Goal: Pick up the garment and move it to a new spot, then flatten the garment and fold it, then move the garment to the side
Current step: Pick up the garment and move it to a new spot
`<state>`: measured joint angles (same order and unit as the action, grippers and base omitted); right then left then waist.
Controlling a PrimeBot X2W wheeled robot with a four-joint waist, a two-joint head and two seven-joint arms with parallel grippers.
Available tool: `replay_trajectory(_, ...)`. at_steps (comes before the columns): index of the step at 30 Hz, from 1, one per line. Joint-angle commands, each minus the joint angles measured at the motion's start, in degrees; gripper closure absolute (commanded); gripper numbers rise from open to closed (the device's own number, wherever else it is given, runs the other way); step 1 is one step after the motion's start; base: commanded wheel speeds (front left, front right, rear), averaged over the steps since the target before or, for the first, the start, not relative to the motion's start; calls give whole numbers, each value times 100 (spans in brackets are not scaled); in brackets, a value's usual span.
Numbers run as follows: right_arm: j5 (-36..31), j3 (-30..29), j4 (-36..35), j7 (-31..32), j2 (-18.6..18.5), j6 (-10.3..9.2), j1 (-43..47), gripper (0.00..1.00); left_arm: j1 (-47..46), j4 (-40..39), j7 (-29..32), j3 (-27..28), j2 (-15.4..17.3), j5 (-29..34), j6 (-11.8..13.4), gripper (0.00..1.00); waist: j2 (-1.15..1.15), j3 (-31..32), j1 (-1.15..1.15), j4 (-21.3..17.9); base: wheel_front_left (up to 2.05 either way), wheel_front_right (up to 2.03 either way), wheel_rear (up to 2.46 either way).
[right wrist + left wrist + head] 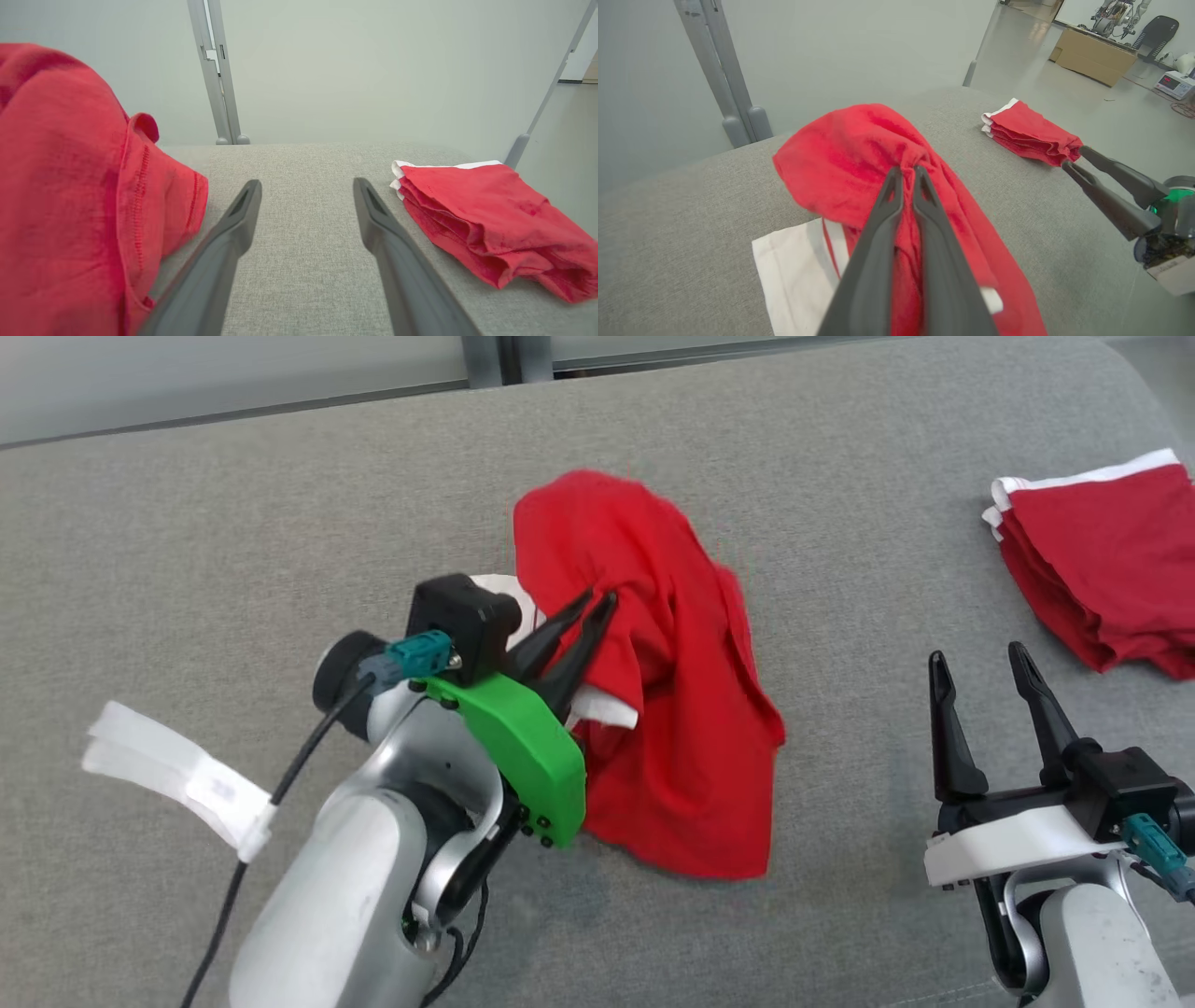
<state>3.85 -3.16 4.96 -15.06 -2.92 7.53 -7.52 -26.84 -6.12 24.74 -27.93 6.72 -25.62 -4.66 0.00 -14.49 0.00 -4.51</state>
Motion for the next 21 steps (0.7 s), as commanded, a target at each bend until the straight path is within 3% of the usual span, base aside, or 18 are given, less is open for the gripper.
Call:
replay_trajectory(1, 65, -5, -24, -16, 1, -8, 57, 0, 208, 245, -27, -49, 25, -36, 24, 100, 0, -94, 0, -252, 0, 0, 0)
replay_trajectory(5, 86, -16, -23, -16, 0, -8, 70, 0, 404, 818, -148, -195, -62, -88, 0, 100, 0, -131, 0, -289, 0, 0, 0)
replay_trajectory(11, 100, -5, 21, -16, 0, -8, 34, 0, 328, 2108, -790, -350, -209, 100, 90, 100, 0, -82, 0, -284, 0, 0, 0)
replay_trajectory(17, -1, -53, 0, -16, 0, -8, 125, 0, 212, 2690, -1385, -354, -296, 139, 257, 100, 0, 60, 0, -153, 0, 0, 0)
replay_trajectory(18, 0, -57, 2, -16, 0, -8, 156, 0, 226, 2731, -1472, -340, -303, 132, 287, 87, 0, 95, 0, -124, 0, 0, 0)
replay_trajectory(19, -9, -59, 9, -16, 1, -8, 177, 0, 251, 2755, -1553, -332, -308, 136, 324, 49, 0, 137, 0, -94, 0, 0, 0)
replay_trajectory(20, -17, -64, 14, -16, -1, -8, 199, 0, 292, 2753, -1622, -327, -300, 166, 348, 1, 0, 178, 0, -65, 0, 0, 0)
replay_trajectory(21, -18, -71, 13, -16, -1, -8, 220, 0, 360, 2732, -1665, -310, -279, 161, 384, 0, 0, 219, 0, -37, 0, 0, 0)
